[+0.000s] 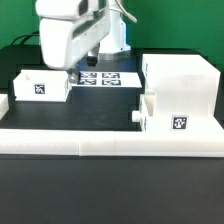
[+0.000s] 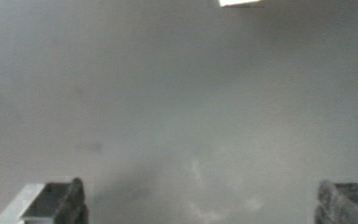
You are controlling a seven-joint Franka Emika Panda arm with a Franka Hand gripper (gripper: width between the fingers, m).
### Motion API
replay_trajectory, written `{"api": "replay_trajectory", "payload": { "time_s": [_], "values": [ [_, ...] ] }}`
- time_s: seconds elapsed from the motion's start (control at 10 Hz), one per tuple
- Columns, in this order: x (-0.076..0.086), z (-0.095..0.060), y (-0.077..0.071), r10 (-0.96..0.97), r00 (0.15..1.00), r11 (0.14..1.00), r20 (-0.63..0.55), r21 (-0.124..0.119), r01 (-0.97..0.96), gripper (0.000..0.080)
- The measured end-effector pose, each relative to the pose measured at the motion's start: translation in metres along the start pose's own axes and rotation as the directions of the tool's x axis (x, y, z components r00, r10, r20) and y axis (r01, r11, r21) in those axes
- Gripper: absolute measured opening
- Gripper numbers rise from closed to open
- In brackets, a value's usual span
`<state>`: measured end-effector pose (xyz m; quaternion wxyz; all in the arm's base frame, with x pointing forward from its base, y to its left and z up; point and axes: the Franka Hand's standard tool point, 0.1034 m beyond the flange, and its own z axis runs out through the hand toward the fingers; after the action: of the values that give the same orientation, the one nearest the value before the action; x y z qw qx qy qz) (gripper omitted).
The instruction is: Assemble drawer
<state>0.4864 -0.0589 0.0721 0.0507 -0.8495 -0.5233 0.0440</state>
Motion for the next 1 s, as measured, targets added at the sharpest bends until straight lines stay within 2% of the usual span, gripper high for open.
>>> {"api": "replay_trajectory", "payload": {
  "time_s": [0.1,0.5,0.6,0.8,0.9,1.0],
  "values": [
    [-0.006,0.001,-0.005,0.093,0.996,0.996,-0.001,0.007,-0.093,0.0648],
    [-0.002,0.003,-0.005,0.345,0.939,0.938,-0.003,0.013,-0.345,0.0648],
    [-0.009,0.004,-0.007,0.429,0.903,0.903,-0.003,0.009,-0.429,0.0648],
    [-0.025,0.009,-0.025,0.597,0.802,0.802,-0.019,-0.016,-0.597,0.0648],
    [-0.028,0.011,-0.034,0.663,0.748,0.748,-0.019,-0.014,-0.664,0.0648],
    [-0.030,0.012,-0.036,0.704,0.710,0.710,-0.017,-0.010,-0.704,0.0648]
  ]
}}
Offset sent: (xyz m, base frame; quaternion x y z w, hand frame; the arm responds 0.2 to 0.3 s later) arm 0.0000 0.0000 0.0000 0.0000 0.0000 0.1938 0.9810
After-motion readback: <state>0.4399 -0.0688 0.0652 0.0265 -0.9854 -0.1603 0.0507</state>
